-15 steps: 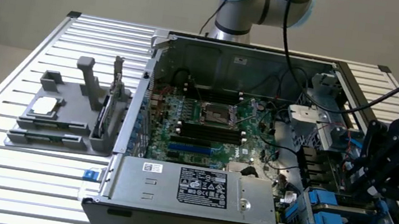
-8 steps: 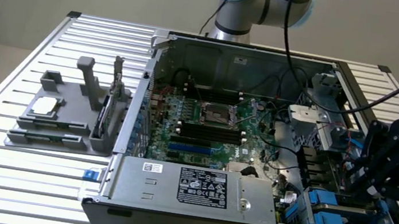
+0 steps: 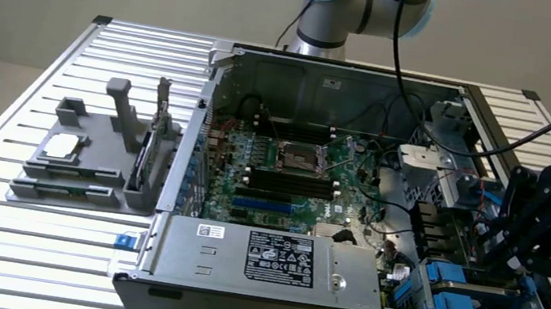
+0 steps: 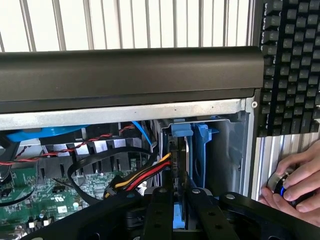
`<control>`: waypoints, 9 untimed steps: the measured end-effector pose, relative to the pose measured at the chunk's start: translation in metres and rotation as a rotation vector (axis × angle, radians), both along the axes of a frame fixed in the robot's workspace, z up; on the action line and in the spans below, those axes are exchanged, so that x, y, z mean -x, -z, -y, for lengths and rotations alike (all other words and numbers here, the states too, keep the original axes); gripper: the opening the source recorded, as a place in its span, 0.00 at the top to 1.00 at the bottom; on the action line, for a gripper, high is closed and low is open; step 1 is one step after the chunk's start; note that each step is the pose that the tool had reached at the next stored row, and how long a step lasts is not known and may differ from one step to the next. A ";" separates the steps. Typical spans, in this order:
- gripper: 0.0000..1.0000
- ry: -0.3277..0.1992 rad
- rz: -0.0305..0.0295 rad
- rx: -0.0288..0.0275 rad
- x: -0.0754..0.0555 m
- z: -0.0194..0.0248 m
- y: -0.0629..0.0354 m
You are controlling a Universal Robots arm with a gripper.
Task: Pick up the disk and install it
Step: 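Insert the first disk wire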
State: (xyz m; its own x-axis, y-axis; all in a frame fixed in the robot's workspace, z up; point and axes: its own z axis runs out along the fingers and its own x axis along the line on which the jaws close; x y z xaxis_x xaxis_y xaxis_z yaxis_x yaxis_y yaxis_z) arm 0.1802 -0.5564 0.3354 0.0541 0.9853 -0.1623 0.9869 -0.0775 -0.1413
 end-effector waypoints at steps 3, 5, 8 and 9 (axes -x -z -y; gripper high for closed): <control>0.84 0.001 0.0000 -0.0003 0.000 0.0000 0.0008; 0.84 0.001 0.0000 0.0001 0.000 0.0000 0.0012; 0.84 0.001 -0.0001 -0.0001 0.000 0.0000 0.0020; 0.84 0.001 -0.0001 0.0000 0.000 0.0000 0.0022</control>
